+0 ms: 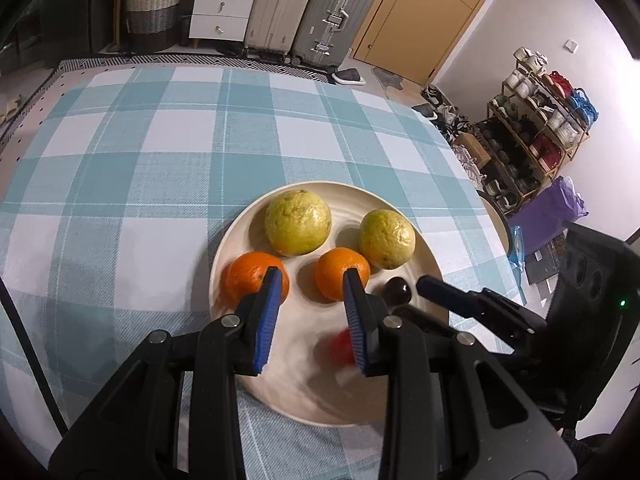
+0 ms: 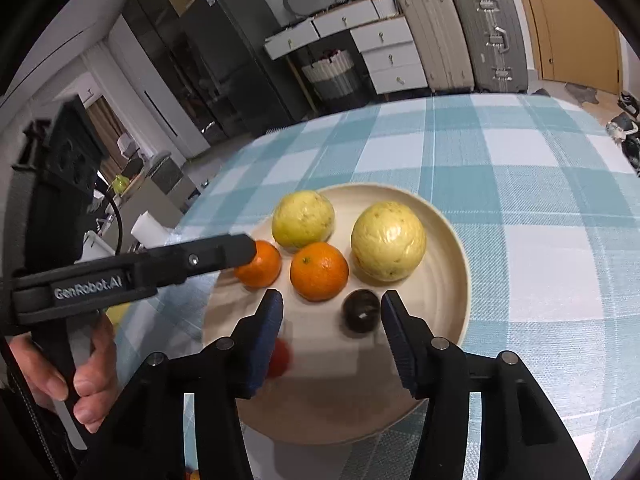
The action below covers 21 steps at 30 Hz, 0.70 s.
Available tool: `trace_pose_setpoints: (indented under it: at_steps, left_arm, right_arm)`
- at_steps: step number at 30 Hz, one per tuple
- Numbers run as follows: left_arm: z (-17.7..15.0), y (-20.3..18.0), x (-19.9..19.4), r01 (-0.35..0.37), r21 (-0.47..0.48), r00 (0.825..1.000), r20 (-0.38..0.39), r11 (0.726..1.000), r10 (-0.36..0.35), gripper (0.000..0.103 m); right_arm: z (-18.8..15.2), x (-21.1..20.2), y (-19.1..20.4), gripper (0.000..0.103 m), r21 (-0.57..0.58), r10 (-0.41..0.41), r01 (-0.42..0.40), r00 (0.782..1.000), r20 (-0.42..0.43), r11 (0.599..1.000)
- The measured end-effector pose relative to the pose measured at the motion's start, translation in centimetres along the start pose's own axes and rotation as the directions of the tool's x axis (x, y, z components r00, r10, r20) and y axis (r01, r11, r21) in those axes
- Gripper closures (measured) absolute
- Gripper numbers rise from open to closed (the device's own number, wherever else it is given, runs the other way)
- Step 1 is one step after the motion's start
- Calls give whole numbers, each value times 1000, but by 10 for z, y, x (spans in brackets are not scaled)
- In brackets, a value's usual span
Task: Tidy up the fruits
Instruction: 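Carry the tomato and plum onto the cream plate and open both grippers, then withdraw both grippers from the plate toward the remaining fruit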
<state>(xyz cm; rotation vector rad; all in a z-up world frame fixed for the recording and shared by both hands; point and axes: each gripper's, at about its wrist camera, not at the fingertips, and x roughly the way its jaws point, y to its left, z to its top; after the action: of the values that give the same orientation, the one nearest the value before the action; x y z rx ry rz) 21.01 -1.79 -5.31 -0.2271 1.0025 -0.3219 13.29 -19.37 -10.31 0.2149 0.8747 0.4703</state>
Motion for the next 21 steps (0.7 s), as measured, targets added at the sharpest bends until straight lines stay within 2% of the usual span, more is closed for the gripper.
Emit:
trace_pose_setpoints:
  at_steps: [8, 13, 21]
  left_arm:
    - [-14, -2, -20, -20, 1, 1000, 15, 1000, 20, 76]
    - [-27, -7, -33, -44, 14, 999, 18, 999, 43, 76]
    - [-51, -14, -53, -81, 37, 996, 23, 996, 81, 75]
  right_arm:
    - [-4, -22, 0, 48, 30, -24, 23, 999, 31, 999]
    - [-6, -46, 6, 38, 26, -48, 46, 995, 82, 999]
    - [-13, -73, 23, 38, 3, -83, 84, 989, 119, 996]
